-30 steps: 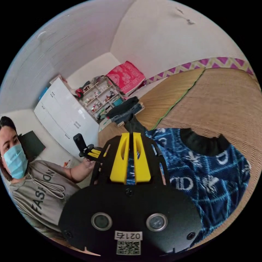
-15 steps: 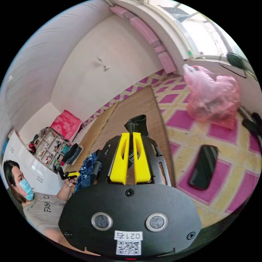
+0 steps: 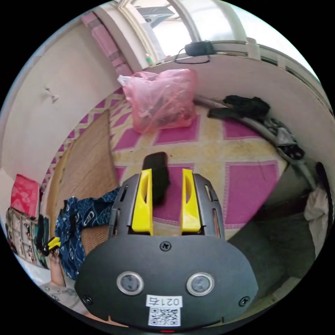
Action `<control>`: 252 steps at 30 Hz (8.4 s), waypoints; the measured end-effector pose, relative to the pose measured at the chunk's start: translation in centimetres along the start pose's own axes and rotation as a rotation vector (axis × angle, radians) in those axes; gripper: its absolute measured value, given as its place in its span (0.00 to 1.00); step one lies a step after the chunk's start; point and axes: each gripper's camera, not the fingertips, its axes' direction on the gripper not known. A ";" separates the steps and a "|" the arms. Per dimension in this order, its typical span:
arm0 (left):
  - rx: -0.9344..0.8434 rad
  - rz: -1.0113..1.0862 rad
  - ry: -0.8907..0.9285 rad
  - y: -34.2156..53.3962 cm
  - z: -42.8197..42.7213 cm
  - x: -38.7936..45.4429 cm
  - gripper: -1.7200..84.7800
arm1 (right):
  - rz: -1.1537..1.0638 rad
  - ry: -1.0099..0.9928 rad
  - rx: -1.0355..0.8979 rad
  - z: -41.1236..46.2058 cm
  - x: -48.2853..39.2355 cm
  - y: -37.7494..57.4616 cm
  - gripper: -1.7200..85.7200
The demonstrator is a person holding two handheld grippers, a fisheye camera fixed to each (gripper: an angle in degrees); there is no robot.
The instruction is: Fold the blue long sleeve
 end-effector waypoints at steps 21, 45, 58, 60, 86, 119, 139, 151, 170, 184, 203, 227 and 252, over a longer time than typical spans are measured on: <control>0.189 -0.265 0.115 2.2 5.7 -4.3 0.01 | -0.935 -0.445 -0.164 -5.1 -46.7 19.9 0.14; 0.883 -1.319 -0.376 92.6 -36.3 -11.4 0.01 | -0.940 -0.838 -0.393 -5.6 -65.4 37.1 0.01; 1.279 -1.445 -0.100 111.8 -33.2 -5.0 0.09 | -0.943 -0.908 -0.423 -8.7 -70.0 39.1 0.01; 1.281 -1.439 -0.162 112.7 -33.7 -3.4 0.10 | -0.938 -0.909 -0.422 -9.3 -70.3 39.5 0.01; 0.253 -1.431 -0.583 102.3 -34.7 -13.5 0.01 | -0.941 -0.997 -0.505 -14.1 -76.0 42.7 0.01; 0.669 -1.606 -0.317 109.7 -41.5 -10.0 0.17 | -0.889 -1.105 -0.542 -16.0 -77.0 43.6 0.01; 0.941 -1.129 -0.501 82.7 -53.0 -10.9 0.01 | -0.755 -1.128 -0.533 -14.8 -69.3 43.2 0.01; 0.566 -0.368 -0.340 25.2 -41.6 -6.3 0.01 | -0.911 -0.958 -0.431 -16.9 -64.9 47.5 0.06; 0.052 -0.074 -0.320 -9.6 0.0 -1.7 0.01 | -0.836 -0.915 -0.391 -16.7 -47.2 47.6 0.01; 0.016 -0.167 0.153 -9.5 4.0 -9.3 0.15 | -0.435 -0.584 -0.001 -18.6 -24.5 31.2 0.07; 0.050 -0.243 -0.085 10.8 -15.3 -11.5 0.09 | 0.538 -0.363 0.266 -10.3 7.0 10.4 0.09; 0.162 -0.389 -0.030 33.3 -23.6 -11.7 0.06 | -1.202 -0.463 0.355 -22.9 -79.0 30.2 0.02; 0.259 -0.551 -0.074 53.5 -31.0 -9.3 0.02 | -1.291 -0.688 -0.379 1.9 -100.4 47.3 0.11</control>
